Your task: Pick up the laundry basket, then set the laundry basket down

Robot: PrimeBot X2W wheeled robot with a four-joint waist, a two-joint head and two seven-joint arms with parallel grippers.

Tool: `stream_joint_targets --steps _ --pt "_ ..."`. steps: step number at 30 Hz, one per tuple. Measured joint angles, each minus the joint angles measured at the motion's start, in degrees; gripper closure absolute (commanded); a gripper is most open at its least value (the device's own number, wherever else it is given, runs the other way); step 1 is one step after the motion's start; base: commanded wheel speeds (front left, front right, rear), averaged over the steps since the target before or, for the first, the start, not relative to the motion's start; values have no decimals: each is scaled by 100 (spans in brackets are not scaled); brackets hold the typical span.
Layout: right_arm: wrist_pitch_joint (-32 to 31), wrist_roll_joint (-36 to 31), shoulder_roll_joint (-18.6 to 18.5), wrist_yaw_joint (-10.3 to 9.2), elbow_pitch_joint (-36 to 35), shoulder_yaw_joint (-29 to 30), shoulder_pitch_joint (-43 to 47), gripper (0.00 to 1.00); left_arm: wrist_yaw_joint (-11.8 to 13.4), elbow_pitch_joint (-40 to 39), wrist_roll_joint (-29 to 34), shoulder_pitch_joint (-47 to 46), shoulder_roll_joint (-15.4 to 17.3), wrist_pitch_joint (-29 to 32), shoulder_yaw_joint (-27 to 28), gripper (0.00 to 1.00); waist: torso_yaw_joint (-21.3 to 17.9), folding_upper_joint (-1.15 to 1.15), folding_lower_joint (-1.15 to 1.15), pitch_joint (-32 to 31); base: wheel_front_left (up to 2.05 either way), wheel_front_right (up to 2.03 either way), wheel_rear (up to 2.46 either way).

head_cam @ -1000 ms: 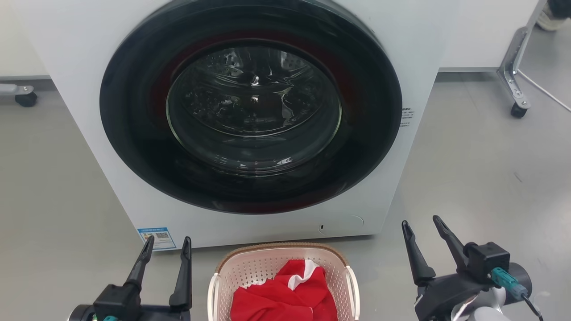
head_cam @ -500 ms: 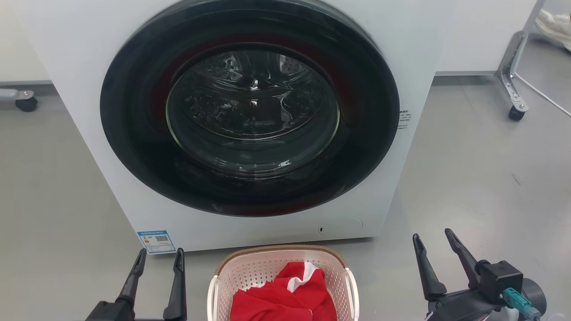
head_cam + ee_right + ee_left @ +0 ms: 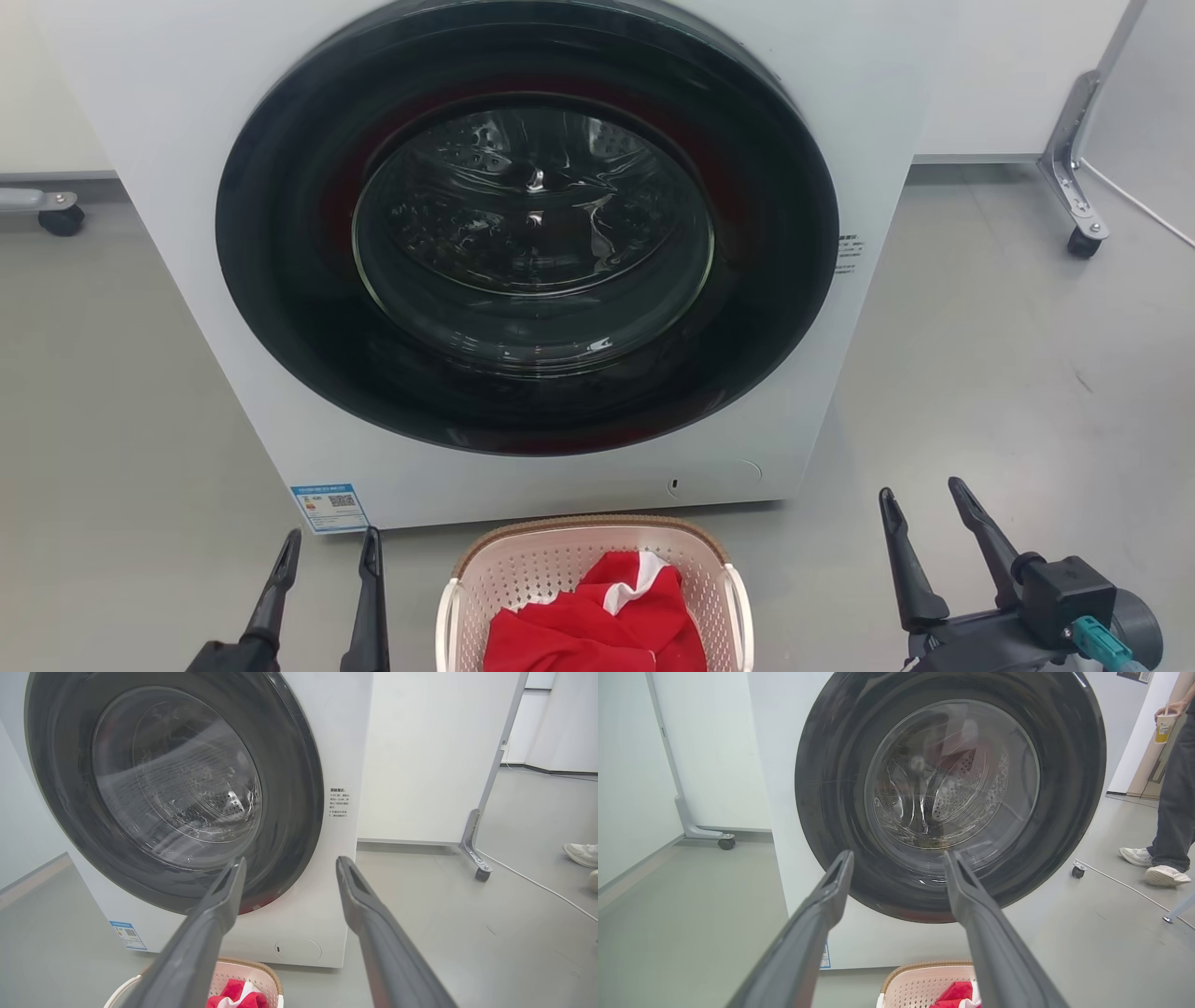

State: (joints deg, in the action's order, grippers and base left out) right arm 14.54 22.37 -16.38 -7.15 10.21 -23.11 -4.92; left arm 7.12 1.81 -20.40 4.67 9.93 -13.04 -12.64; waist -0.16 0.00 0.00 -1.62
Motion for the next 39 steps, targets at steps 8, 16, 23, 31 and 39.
stream_joint_targets --steps 8,16,23,31,39 --pt "0 -126 64 -14 -29 225 117 0 0 -40 76 61 -87 138 97 0 15 0 0 -1 0 0 0" --pt "0 -186 98 -14 -58 368 222 0 0 -80 98 123 -118 267 132 0 13 0 0 -6 0 0 0" --pt "0 -334 163 -14 -108 438 225 0 0 -113 213 167 -143 388 164 0 10 0 0 -10 0 0 0" --pt "-3 -399 201 -14 -148 478 227 0 0 -163 254 167 -174 489 221 0 11 0 0 -10 0 0 0" --pt "-69 -291 327 43 -18 577 353 100 -62 -8 167 208 -234 526 277 100 11 0 0 1 0 0 0"
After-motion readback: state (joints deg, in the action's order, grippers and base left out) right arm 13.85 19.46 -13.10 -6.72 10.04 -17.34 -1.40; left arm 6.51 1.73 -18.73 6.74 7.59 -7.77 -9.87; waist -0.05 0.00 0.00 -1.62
